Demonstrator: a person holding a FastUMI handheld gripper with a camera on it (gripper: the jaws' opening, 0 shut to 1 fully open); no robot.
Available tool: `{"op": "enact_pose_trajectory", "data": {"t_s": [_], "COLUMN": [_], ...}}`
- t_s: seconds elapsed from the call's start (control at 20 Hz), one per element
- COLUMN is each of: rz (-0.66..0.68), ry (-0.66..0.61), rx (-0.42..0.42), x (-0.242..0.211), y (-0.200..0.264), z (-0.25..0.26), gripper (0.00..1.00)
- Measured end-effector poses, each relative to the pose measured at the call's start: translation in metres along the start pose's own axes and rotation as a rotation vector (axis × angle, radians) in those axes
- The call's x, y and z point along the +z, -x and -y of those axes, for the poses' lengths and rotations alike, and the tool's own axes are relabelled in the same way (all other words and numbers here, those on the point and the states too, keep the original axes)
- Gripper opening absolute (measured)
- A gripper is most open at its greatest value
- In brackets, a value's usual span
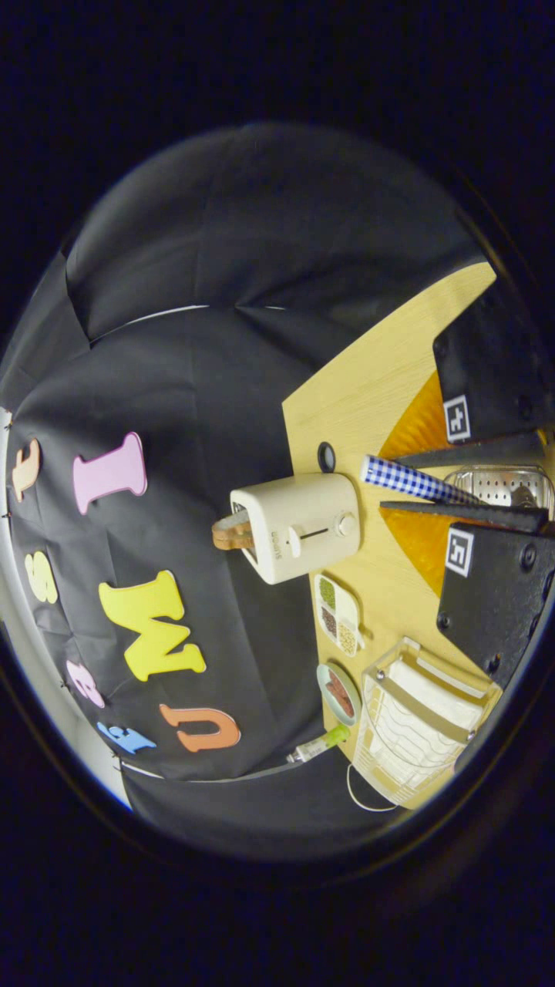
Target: Take the plate from the dish rack, then take the spoon from the basket and place it into the plate.
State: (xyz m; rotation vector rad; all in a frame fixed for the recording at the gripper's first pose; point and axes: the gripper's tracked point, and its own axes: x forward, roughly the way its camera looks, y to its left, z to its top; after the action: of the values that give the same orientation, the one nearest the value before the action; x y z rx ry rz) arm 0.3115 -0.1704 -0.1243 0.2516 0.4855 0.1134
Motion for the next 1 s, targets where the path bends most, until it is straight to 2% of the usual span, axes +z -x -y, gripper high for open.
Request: {"op": "enact_pose_trajectory", "data": {"t_s": [0.05,0.2,0.35,0.65,0.85,1.0], "rz": [0.013,0.064,0.137,0.369,0.487,0.486], "ry": [-0.013,-0.038,-0.054,0.053,0.080,0.079], "rx": [0.014,-0.011,-0.026,-0.140,-0.144,-0.107], "x": [0.004,0.013,0.027,0.092,0.118,0.103], "y": [0.009,0.026,0.052,0.113,0.167,0.199], "z": [-0.004,-0.007,-0.018,-0.046,-0.086,-0.121], "gripper": [0.27,0.18,0.14,0.10,0.10,0.10]}}
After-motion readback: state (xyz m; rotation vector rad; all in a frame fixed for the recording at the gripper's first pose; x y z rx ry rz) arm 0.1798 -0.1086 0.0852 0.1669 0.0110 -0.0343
